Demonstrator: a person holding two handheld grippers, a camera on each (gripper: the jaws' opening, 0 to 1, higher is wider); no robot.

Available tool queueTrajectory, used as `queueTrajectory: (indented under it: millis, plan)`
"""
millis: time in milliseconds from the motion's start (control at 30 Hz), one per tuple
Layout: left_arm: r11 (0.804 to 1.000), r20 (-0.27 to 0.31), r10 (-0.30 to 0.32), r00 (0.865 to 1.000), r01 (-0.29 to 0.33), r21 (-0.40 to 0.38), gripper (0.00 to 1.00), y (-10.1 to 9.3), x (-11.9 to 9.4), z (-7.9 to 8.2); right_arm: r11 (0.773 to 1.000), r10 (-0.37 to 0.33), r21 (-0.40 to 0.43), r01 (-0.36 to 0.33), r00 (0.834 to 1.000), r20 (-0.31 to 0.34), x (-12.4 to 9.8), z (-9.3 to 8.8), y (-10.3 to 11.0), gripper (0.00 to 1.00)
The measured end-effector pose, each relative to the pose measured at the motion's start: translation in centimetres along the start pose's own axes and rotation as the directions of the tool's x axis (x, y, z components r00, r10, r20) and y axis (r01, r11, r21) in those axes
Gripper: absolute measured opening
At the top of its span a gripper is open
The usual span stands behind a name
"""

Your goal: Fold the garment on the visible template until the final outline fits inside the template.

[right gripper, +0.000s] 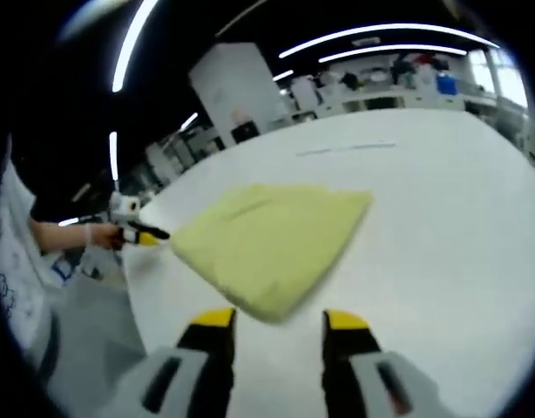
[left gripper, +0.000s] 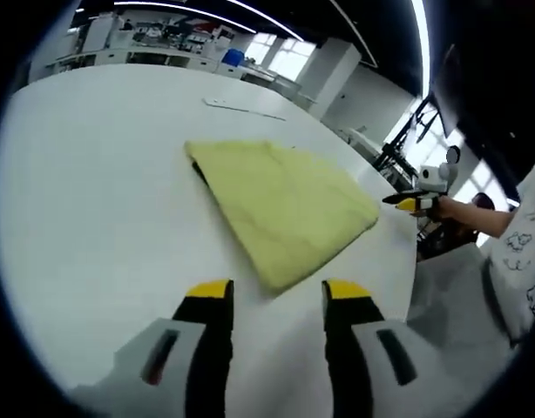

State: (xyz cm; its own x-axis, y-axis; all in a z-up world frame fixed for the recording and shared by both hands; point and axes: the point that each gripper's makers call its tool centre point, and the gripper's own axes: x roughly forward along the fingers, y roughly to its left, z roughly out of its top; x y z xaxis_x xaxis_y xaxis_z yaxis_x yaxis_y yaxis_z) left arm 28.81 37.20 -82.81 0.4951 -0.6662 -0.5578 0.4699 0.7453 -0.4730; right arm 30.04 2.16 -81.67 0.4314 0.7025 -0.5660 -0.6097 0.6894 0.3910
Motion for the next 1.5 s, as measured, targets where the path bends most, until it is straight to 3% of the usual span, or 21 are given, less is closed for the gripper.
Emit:
queueTrajectory:
  millis: [167,667,867,1500]
  plan:
    - [1.000,0.001,0.006,1.000,-0.006,-0.007,0.30,0.2,0.1,-0.1,1.000,0.019,0.010,-0.019,1.000,-0.007,1.1,-0.6,0.5,0.22]
    - [1.000,0.008,-0.015,1.000,0.015,-0.014,0.19,0.4,0.6,0.3,0.997,0.035,0.074,-0.036,0.999,0.017,2.6,-0.9,0.4,0.08]
    - [1.000,0.011,-0.027,1.000,0.027,-0.016,0.05,0.2,0.7,0.3,0.994,0.033,0.100,-0.037,0.999,0.041,2.4,-0.6,0.0,0.00]
    - [0.999,0.019,-0.014,1.000,0.014,-0.039,0.00,-1.1,0.8,0.6,0.996,0.018,0.089,-0.023,0.998,0.052,0.7,0.2,-0.9,0.00]
